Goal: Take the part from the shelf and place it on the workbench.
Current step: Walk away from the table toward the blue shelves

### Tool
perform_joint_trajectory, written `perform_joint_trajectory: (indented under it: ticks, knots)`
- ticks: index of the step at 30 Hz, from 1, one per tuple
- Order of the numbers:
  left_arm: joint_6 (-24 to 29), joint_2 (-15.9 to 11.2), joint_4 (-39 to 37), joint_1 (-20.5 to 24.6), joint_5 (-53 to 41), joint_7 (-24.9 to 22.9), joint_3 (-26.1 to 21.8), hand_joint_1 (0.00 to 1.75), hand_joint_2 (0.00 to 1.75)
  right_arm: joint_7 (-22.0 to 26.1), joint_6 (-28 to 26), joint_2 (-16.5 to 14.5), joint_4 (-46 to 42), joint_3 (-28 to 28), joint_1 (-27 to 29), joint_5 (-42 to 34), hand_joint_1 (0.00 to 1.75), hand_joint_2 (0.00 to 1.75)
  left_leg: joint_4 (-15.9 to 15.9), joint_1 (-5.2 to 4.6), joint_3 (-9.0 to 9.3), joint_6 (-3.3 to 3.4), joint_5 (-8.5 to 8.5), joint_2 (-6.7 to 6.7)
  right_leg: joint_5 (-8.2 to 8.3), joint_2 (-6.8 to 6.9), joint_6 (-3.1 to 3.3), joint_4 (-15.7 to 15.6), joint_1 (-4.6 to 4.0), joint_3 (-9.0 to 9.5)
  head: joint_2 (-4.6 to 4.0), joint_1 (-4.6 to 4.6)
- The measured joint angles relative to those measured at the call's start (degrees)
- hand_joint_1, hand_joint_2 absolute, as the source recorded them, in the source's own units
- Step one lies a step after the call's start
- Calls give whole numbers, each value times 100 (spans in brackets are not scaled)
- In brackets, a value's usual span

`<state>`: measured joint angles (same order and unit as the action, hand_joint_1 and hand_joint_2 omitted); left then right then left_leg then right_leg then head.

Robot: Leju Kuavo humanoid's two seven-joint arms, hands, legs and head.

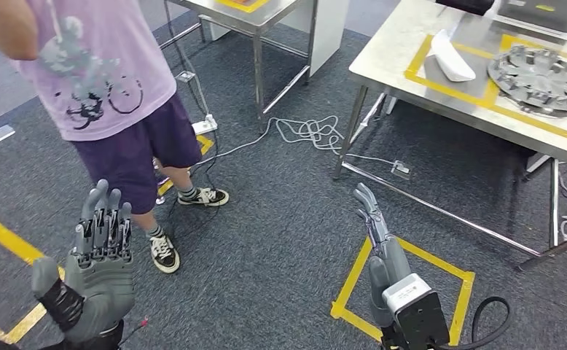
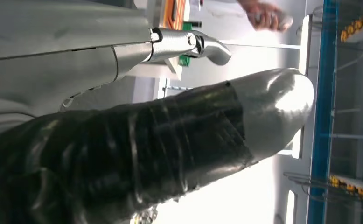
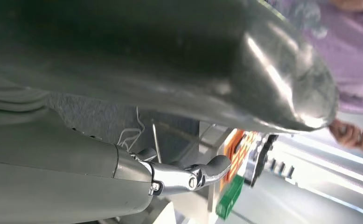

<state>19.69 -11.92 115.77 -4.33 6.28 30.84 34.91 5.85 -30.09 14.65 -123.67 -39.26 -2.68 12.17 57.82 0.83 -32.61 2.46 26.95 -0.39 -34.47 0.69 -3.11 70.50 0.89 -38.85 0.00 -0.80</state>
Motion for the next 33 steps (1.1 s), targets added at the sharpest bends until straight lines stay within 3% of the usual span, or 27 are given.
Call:
perform_joint_trajectory:
  ticks: [1, 2, 3, 4, 5, 7, 8, 10, 11, 12, 14, 15, 16, 17, 18, 19, 20, 21, 23, 25, 26, 27, 28, 30, 31, 32, 33]
  knots:
    - [0, 1, -4, -1, 5, -1, -1, 0, 0, -5, -5, 7, -2, 0, 5, 5, 0, 0, 6, -26, -83, 14, -84, -77, -47, -25, 47, 244, -29, 7, 0, 29]
    - [0, 1, -8, -2, 12, -1, -1, 0, 0, -13, -12, 13, -3, 0, 9, 12, 0, 0, 15, -50, -175, 22, -166, -156, 34, -40, 102, 322, -64, 82, 0, 49]
    - [0, 1, -11, -2, 18, -1, -1, 0, 0, -19, -19, 16, -4, 0, 12, 20, 0, 0, 24, -71, -274, 27, -243, -235, 200, -66, 163, 208, -100, 240, 0, 65]
    - [-1, 1, -12, -1, 22, -2, -1, 0, 0, -25, -27, 20, -11, 0, 13, 29, 0, 0, 30, -87, -357, 27, -313, -312, 372, -132, 234, -88, -137, 474, 0, 84]
    - [-1, 1, -11, 2, 26, -4, -1, 0, 0, -32, -36, 24, -26, -1, 12, 41, 0, 0, 32, -98, -422, 22, -380, -380, 436, -247, 311, -469, -158, 727, 0, 93]
    - [-5, -3, -9, 13, 34, -14, -5, 0, 0, -47, -61, 32, -71, -2, 11, 72, 0, 0, 20, -88, -512, -16, -517, -511, 402, -440, 401, -1134, -185, 1120, 0, 97]
    - [-6, -5, -8, 17, 38, -19, -10, 0, 0, -54, -73, 37, -89, -2, 10, 85, 0, 0, 5, -71, -542, -47, -582, -566, 348, -476, 418, -1296, -193, 1185, 0, 101]
    - [-7, -15, -8, 10, 44, -25, -24, 0, 0, -66, -98, 45, -106, -2, 9, 112, 0, 0, -37, -55, -586, -116, -703, -664, 426, -362, 409, -1452, -191, 1171, 0, 148]
    - [-7, -22, -7, 5, 44, -25, -31, 0, 0, -70, -110, 47, -110, -3, 15, 126, 0, 0, -18, -67, -618, -142, -666, -614, 499, -295, 406, -1522, -174, 1166, 0, 157]
    - [-7, -32, -7, 2, 45, -26, -37, 0, 0, -75, -127, 48, -118, -3, 24, 144, 0, 0, 81, -78, -668, -168, -510, -502, 587, -218, 415, -1590, -153, 1140, 0, 138]
    - [-8, -46, -9, 4, 47, -29, -42, 0, 0, -80, -167, 49, -134, -5, 52, 198, 0, 0, 610, -58, -805, -218, 99, -173, 741, -106, 420, -1650, -140, 1034, 0, 74]
    - [-9, -51, -11, 5, 48, -31, -43, 0, 0, -81, -196, 49, -143, -5, 68, 243, 0, 0, 983, -27, -864, -247, 376, -70, 808, -48, 417, -1647, -138, 965, 0, 41]
    - [-8, -54, -13, 5, 49, -32, -43, 0, 0, -86, -227, 49, -145, -7, 85, 299, 0, 0, 1330, 6, -889, -277, 510, -14, 881, 2, 391, -1636, -134, 886, 0, 24]
    - [-8, -56, -14, 5, 51, -32, -44, 0, 0, -96, -264, 50, -147, -8, 100, 366, 0, 0, 1564, 39, -858, -306, 478, 14, 956, 43, 366, -1618, -126, 795, 0, 2]
    - [-7, -57, -15, 5, 53, -33, -44, 0, 0, -118, -307, 50, -151, -8, 113, 443, 0, 0, 1629, 71, -751, -338, 327, 26, 1033, 76, 336, -1593, -116, 691, 0, -21]
    - [-5, -58, -15, 4, 53, -33, -45, 0, 0, -147, -350, 50, -161, -9, 126, 518, 0, 0, 1504, 105, -547, -372, 146, 34, 1107, 98, 301, -1556, -103, 569, 0, -37]
    - [-3, -60, -15, 5, 53, -34, -45, 0, 0, -183, -398, 50, -180, -10, 141, 594, 0, 0, 1197, 137, -260, -412, 75, 46, 1167, 111, 262, -1504, -96, 458, 0, -49]
    - [-1, -62, -13, 6, 53, -36, -46, 0, 0, -222, -453, 52, -208, -10, 160, 670, 0, 0, 787, 143, 83, -440, 132, 53, 1214, 119, 222, -1444, -91, 358, 0, -66]
    - [4, -63, -8, 13, 55, -39, -48, 0, 0, -294, -576, 71, -274, -13, 216, 805, 0, 0, 121, 118, 501, -378, 426, 49, 1304, 128, 147, -1344, -87, 231, 0, -55]
    - [7, -67, -7, 9, 59, -48, -50, 0, 0, -376, -713, 111, -321, -17, 287, 923, 0, 0, -47, 66, 506, -216, 491, 33, 1398, 129, 86, -1325, -41, 149, 0, -4]
    - [6, -71, -8, 5, 60, -58, -52, 0, 0, -421, -778, 135, -334, -19, 327, 962, 0, 0, -35, 46, 461, -148, 446, 40, 1362, 109, 57, -1297, -11, 116, 0, 16]
    - [5, -74, -8, 2, 63, -70, -54, 0, 0, -451, -831, 157, -340, -20, 377, 960, 0, 0, -33, 33, 406, -97, 396, 47, 1203, 82, 32, -1190, 7, 62, 0, 30]
    - [4, -77, -9, 5, 68, -82, -55, 0, 0, -449, -876, 181, -347, -19, 435, 884, 0, 0, -35, 24, 337, -53, 335, 54, 940, 49, 16, -976, 10, -20, 0, 48]
    - [3, -78, -8, 8, 90, -107, -56, 0, 0, -312, -937, 213, -356, -7, 590, 452, 0, 0, -34, -10, 180, -5, 191, 46, 294, -6, 33, -264, -13, -159, 0, 117]
    - [3, -78, -9, 9, 107, -118, -57, 0, 0, -184, -955, 223, -354, 9, 679, 128, 0, 0, -27, -31, 96, 12, 112, 36, 97, -20, 59, 101, -32, -200, 0, 145]
    - [4, -78, -9, 8, 124, -126, -57, 0, 0, -41, -964, 228, -343, 30, 768, -198, 0, 0, -14, -53, 4, 23, 34, 27, 44, -30, 93, 362, -55, -180, 0, 167]
    - [4, -78, -10, 7, 141, -132, -57, 0, 0, 100, -969, 232, -326, 57, 854, -479, 0, 0, 5, -73, -89, 32, -40, 19, 142, -37, 132, 450, -85, -88, 0, 176]
